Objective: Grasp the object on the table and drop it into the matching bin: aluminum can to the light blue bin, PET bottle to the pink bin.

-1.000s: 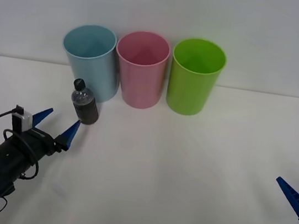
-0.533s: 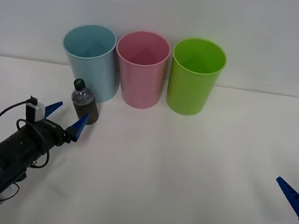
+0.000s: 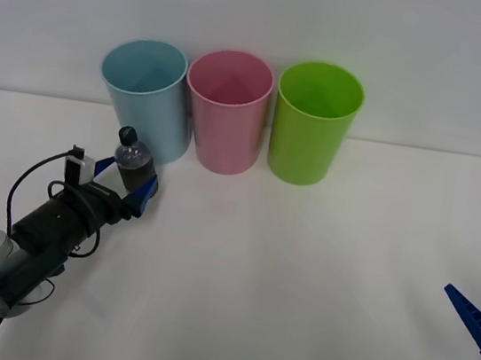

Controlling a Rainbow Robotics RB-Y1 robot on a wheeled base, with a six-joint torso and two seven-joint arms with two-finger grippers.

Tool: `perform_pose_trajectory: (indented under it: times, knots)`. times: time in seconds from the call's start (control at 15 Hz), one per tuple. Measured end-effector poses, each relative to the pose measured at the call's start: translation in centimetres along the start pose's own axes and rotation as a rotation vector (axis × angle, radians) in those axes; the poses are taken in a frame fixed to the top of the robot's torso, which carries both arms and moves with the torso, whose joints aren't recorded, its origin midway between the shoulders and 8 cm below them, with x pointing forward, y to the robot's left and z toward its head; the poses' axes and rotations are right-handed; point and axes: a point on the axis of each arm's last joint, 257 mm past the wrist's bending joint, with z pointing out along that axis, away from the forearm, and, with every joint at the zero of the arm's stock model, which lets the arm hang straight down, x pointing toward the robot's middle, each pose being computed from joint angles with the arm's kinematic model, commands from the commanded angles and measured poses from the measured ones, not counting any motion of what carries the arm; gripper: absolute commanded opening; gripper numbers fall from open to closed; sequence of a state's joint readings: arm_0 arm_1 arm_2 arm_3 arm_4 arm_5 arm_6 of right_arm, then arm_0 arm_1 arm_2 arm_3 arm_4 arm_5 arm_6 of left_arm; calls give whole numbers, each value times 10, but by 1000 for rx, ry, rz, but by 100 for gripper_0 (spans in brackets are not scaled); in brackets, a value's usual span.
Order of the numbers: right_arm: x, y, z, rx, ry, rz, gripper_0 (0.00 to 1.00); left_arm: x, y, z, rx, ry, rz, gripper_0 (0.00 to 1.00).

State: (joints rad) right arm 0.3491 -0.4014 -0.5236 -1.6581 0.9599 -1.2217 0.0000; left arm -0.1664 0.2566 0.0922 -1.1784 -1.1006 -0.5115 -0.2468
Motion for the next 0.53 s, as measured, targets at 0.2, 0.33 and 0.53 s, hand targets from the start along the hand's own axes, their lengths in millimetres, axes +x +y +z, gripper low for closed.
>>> perform_pose_trajectory:
  times: [0.2,0.33,0.53]
  knots:
    - [0,0,0,0,0,0,100,-3,-4,9,-10,0,7,100]
    - [0,0,0,0,0,0,100,-1,-3,16,-12,10,8,100]
    - [0,0,0,0,0,0,100,0,-3,21,-11,15,11,100]
